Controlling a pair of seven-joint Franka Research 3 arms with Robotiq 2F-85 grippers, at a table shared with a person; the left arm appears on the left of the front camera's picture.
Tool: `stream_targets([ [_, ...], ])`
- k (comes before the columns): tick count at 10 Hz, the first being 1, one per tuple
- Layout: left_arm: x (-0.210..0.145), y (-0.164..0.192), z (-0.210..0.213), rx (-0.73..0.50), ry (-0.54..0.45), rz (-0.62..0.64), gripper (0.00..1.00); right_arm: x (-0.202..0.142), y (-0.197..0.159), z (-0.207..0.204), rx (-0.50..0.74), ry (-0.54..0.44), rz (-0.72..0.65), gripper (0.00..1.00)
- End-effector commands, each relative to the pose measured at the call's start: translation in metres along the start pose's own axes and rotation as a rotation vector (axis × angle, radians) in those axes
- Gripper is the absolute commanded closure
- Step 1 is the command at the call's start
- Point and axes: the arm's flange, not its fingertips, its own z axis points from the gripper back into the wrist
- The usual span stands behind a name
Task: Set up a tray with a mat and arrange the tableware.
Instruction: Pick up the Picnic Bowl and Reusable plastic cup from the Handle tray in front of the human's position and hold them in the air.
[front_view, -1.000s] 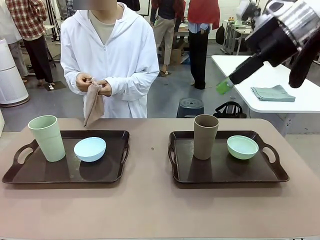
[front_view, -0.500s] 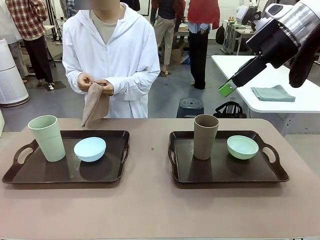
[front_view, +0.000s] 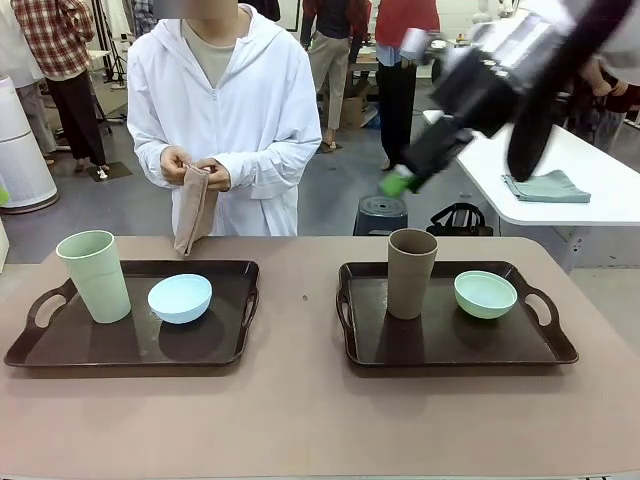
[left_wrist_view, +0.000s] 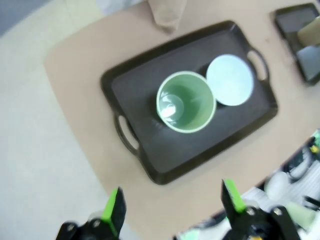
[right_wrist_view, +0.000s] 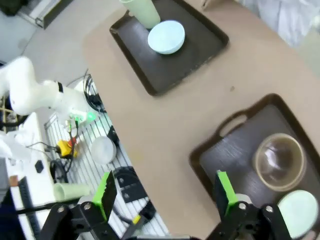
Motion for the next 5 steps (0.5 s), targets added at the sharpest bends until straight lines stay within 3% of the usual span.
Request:
stream_targets([
  [1,0.016,-0.015,-0.002,0.114,0.049,0.066,0.00,0.081,0.009,-0.021,-0.015,0.080,-0.108,0.00],
  [2,0.026,-0.018,-0.008,0.123,0.059,0.021,0.00,0.117,0.009,-0.042,-0.053,0.095,-0.217,0.00],
  [5,0.025,-0.011,-0.020,0.027,0.067,-0.119,0.00,0.178,0.002,-0.098,-0.078,0.185,-0.423,0.00],
])
